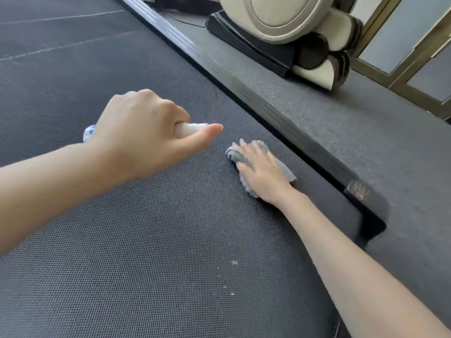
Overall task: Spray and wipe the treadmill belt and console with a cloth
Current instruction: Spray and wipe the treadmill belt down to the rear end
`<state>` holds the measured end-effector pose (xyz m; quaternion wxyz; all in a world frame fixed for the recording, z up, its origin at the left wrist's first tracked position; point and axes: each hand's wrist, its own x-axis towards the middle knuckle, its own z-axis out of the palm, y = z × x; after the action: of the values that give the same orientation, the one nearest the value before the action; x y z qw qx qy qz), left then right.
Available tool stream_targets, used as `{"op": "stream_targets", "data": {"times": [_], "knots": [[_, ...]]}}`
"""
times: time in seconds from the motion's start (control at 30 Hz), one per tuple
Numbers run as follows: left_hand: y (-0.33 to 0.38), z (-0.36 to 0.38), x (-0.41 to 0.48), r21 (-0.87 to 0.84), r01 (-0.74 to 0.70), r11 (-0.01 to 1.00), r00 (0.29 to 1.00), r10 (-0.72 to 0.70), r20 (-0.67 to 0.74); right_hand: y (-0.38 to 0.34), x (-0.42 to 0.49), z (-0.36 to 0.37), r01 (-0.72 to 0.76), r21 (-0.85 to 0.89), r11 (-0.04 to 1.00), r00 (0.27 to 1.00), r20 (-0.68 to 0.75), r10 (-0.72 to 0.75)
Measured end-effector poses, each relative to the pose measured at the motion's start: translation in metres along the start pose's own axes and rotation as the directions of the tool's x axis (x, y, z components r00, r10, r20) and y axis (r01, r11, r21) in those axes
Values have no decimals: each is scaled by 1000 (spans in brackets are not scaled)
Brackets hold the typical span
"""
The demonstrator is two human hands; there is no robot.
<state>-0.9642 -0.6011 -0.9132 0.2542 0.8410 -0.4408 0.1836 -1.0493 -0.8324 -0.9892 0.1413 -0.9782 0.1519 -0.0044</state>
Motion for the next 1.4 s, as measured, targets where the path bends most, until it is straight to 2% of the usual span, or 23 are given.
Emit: {"op": "stream_targets", "data": {"times": [0.07, 0.17, 0.23, 0.3, 0.4, 0.5, 0.57, 0.63, 0.8, 0.87, 0.93, 1.0, 1.1, 1.17, 1.27, 1.33, 1.4], "knots": [[6, 3, 1, -4, -7, 1000, 1000, 7, 4, -33, -34, 15, 230, -3, 973, 971, 73, -229], [14, 8, 2, -5, -23, 1000, 1000, 23, 13, -79, -92, 36, 531, -18, 847, 842, 122, -525], [18, 14, 1, -1, -44, 999, 999, 44, 19, -84, -106, 40, 600, -25, 800, 795, 134, -592], [21, 19, 0, -9, -58, 998, 998, 58, 14, -67, -91, 33, 591, -30, 806, 801, 140, -582], [25, 23, -3, -23, -70, 997, 997, 71, 15, -23, -53, 15, 405, -41, 913, 909, 129, -397], [27, 24, -5, -24, -73, 997, 997, 74, 36, 37, -32, -5, 93, -46, 995, 996, -14, -94], [27, 21, -7, -16, -75, 997, 996, 75, 51, 77, -31, -17, -152, -20, 988, 987, -49, 151], [26, 17, -10, -8, -79, 997, 995, 79, 59, 99, -37, -25, -288, -19, 958, 957, -48, 287], [17, 5, -22, -3, -75, 997, 996, 75, 56, 68, -46, -24, -345, -15, 938, 937, -56, 344], [17, 0, -25, -5, -76, 997, 995, 76, 64, 43, -55, -12, -236, -25, 972, 971, -53, 234], [19, -4, -27, -6, -79, 997, 994, 80, 77, 11, -74, 1, -43, -4, 999, 999, -22, 43], [23, -8, -29, 0, -84, 996, 993, 83, 89, -31, -101, 15, 159, 4, 987, 985, 65, -159], [26, -13, -35, 17, -91, 996, 990, 89, 108, -97, -158, 39, 460, -27, 887, 881, 137, -453], [25, -16, -40, 28, -91, 995, 990, 87, 107, -122, -194, 53, 601, -47, 798, 793, 161, -588], [22, -20, -47, 46, -83, 995, 992, 78, 102, -125, -209, 62, 643, -63, 764, 763, 142, -630], [21, -23, -51, 57, -67, 996, 993, 61, 99, -110, -192, 56, 588, -47, 807, 806, 120, -580], [20, -26, -56, 66, -43, 997, 993, 35, 111, -79, -163, 46, 454, -65, 889, 888, 115, -445]]}}
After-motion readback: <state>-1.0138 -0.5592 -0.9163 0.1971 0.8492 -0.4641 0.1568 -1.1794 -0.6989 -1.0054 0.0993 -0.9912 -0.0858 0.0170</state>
